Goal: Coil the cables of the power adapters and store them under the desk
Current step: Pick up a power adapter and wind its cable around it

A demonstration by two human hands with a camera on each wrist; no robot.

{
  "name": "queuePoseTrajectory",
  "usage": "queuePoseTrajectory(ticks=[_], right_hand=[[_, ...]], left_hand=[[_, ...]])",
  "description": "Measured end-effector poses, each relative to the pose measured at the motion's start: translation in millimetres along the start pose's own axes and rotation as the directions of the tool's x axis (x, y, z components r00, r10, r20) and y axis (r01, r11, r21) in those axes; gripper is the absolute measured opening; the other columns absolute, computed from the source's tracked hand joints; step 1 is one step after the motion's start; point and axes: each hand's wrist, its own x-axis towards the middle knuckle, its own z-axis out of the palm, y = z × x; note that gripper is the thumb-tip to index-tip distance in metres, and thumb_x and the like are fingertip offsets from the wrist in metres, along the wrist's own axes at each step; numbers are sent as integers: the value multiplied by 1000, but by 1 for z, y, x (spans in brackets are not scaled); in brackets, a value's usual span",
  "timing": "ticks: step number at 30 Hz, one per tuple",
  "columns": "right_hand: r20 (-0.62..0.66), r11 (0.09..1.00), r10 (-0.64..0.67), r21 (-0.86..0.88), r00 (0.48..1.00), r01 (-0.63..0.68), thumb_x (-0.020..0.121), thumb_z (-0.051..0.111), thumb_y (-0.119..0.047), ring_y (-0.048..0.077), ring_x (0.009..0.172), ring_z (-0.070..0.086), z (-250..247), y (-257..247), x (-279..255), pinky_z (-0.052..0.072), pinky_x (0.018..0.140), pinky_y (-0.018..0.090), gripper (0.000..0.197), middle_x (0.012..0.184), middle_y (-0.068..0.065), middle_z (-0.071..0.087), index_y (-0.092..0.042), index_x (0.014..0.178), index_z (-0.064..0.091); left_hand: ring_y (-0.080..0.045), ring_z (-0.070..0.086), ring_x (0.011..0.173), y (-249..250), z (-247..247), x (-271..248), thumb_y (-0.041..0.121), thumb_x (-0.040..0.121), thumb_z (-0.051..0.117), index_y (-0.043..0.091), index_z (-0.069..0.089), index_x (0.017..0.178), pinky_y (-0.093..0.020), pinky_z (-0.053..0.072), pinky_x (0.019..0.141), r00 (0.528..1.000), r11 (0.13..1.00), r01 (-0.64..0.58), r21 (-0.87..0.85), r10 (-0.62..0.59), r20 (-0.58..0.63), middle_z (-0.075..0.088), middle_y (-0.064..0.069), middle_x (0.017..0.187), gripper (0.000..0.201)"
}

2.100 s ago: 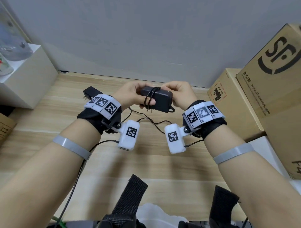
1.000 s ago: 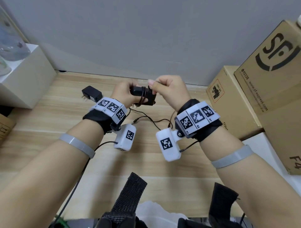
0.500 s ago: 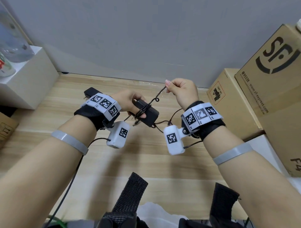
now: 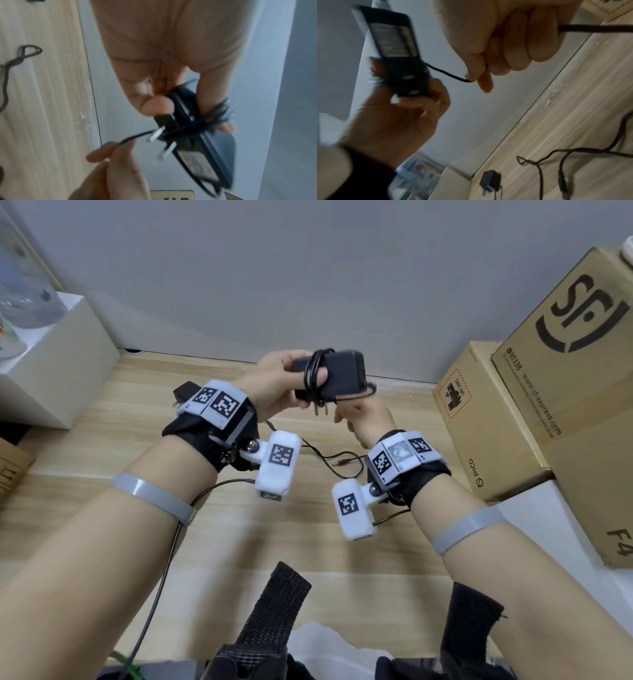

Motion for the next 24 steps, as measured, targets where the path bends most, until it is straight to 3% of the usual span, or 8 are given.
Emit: queuePoseTrajectory(ticks=[4, 7, 10, 13, 15, 17, 20, 24], right_hand=[[123, 988, -45, 151, 991, 26, 97, 41, -33, 5, 27, 25, 11, -4, -11, 21, 33, 13, 41, 50, 0, 34, -20, 61, 55], [155, 988, -77, 142, 985, 54, 97, 42, -26, 4, 25, 32, 13, -7, -16, 24, 30, 11, 34, 40, -11, 39, -21, 67, 58], [187, 992, -92, 104, 978, 73, 97, 42, -23, 0, 29, 36, 14, -11, -19, 27, 33, 10, 28, 47, -11, 39, -20, 81, 65], [194, 996, -74, 70, 978, 62, 96, 46, -24, -2, 46, 39, 13, -14, -22, 29, 44, 11, 26, 45, -19, 45, -14, 93, 70], [168, 993, -113, 60, 979, 104, 92, 53, -24, -2, 62, 43, 10, -17, -25, 34, 61, 15, 22, 60, -21, 53, -13, 87, 72], [107, 983, -178, 69, 978, 171, 87, 61, -23, 3, 72, 50, 5, -22, -27, 39, 72, 23, 17, 72, -8, 63, -13, 81, 73], [-25, 962, -227, 151, 974, 228, 80, 69, -19, 12, 74, 57, -6, -30, -22, 45, 75, 28, 12, 77, 10, 71, -9, 77, 73], [-75, 961, -238, 128, 968, 246, 76, 74, -20, 5, 62, 53, -15, -29, -11, 44, 69, 24, 14, 61, -8, 61, -20, 63, 67]], left_hand=[[-9, 56, 61, 0, 7, 7, 19, 70, 70, 10, 60, 98, -15, 41, 46, 969, 1000, -2, -6, 1, -245, 58, 1, 74, 31], [-11, 55, 66, 0, 7, 8, 13, 78, 72, 12, 59, 95, -16, 42, 49, 943, 995, 44, 89, -12, -331, 56, 1, 78, 21], [-11, 56, 64, 0, 7, 7, 12, 77, 73, 15, 58, 87, -17, 44, 47, 928, 968, 64, 243, 32, -371, 58, 3, 78, 18], [-12, 56, 61, -3, 8, 6, 14, 73, 77, 10, 58, 95, -17, 46, 47, 919, 909, 76, 410, 96, -382, 58, 4, 78, 30], [-13, 54, 56, -6, 5, 6, 17, 69, 81, 11, 58, 94, -19, 46, 48, 906, 847, 106, 520, 132, -401, 58, 3, 74, 35], [-13, 53, 55, -8, -1, 5, 16, 67, 81, 15, 57, 89, -23, 46, 53, 900, 761, 176, 625, 133, -414, 58, 2, 73, 32], [-10, 57, 54, -13, -8, 1, 11, 71, 77, 17, 56, 80, -20, 47, 49, 958, 720, 254, 646, -98, -269, 61, -2, 76, 24], [-6, 58, 55, -13, -8, -9, 10, 69, 79, 21, 59, 79, -15, 44, 47, 956, 779, 227, 584, -293, 20, 62, 4, 69, 24]])
